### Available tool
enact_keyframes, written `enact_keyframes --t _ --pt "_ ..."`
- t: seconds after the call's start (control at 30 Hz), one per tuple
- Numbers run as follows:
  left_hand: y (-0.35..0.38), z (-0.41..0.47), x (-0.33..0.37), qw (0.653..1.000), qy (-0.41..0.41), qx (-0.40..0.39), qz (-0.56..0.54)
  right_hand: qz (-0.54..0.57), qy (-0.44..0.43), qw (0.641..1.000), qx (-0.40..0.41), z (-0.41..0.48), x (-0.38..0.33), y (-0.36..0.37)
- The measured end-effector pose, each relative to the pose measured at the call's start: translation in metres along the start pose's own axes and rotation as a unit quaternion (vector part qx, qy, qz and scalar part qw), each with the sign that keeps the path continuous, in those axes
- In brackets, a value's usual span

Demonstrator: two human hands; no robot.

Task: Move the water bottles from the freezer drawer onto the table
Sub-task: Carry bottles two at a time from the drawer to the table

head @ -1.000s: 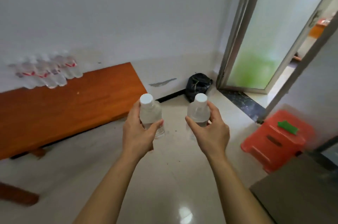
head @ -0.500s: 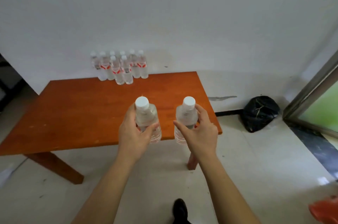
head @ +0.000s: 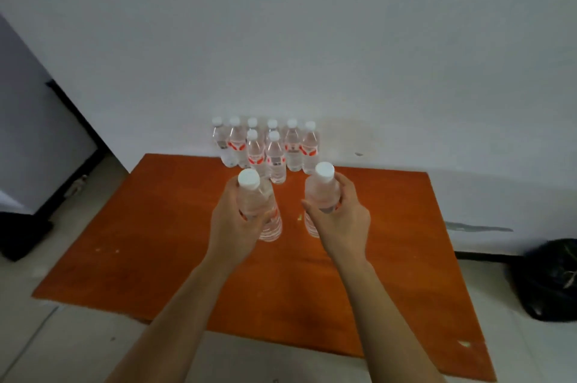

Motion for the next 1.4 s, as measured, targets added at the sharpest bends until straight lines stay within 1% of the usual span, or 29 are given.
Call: enact_keyframes --t 0.13,0.2,0.33,0.43,0.63,0.77,0.9,1.0,1.13,1.23,1.3,1.37,1.4 --pt "-0.019 0.055 -0.025 0.999 -0.024 0.02 0.009 0.027 -0.019 0.999 -0.033 0.039 -0.007 0.053" --pt "-0.027 0.084 -0.042 0.999 -0.034 0.032 0.016 0.019 -0.028 0.998 -0.044 0.053 -0.008 0.083" --pt "-0.037 0.142 -0.079 0.999 -0.041 0.024 0.027 0.009 -0.047 0.996 -0.07 0.074 -0.012 0.147" --pt "-0.042 0.19 -0.114 0.998 -0.047 0.0 0.038 -0.002 -0.036 0.995 -0.089 0.091 -0.013 0.198" --pt "-0.041 0.29 -0.185 0.993 -0.045 -0.083 0.076 -0.035 0.006 0.992 -0.121 0.13 -0.01 0.309" --pt "-0.032 0.342 -0.229 0.985 -0.054 -0.127 0.101 -0.123 0.022 0.983 -0.137 0.149 -0.005 0.361" --pt "-0.022 0.376 -0.255 0.981 -0.052 -0.157 0.103 -0.115 0.027 0.986 -0.118 0.161 0.004 0.397" --pt "-0.011 0.395 -0.27 0.981 -0.063 -0.166 0.077 -0.112 0.047 0.988 -0.091 0.162 0.01 0.417" --pt "0.003 0.404 -0.269 0.978 -0.036 -0.196 0.064 -0.095 0.051 0.992 -0.059 0.158 0.011 0.427" --pt "0.005 0.401 -0.279 0.973 -0.059 -0.22 0.036 -0.087 0.122 0.985 -0.087 0.144 0.025 0.434" --pt "0.006 0.397 -0.29 0.967 -0.082 -0.241 0.027 -0.097 0.181 0.975 -0.09 0.134 0.039 0.438" --pt "0.007 0.394 -0.3 0.959 -0.123 -0.253 0.032 -0.1 0.232 0.964 -0.081 0.13 0.051 0.441" --pt "0.009 0.394 -0.305 0.955 -0.145 -0.257 0.04 -0.098 0.254 0.958 -0.091 0.13 0.057 0.443"
Point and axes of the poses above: each hand's wrist, its own z-axis towards the middle knuckle, its own y-axis out of the palm, x = y × z, the point moved 5 cm from there along z, towards the middle knuckle, and after that the axes turned 7 degrees about -y, right-handed, at the moved point
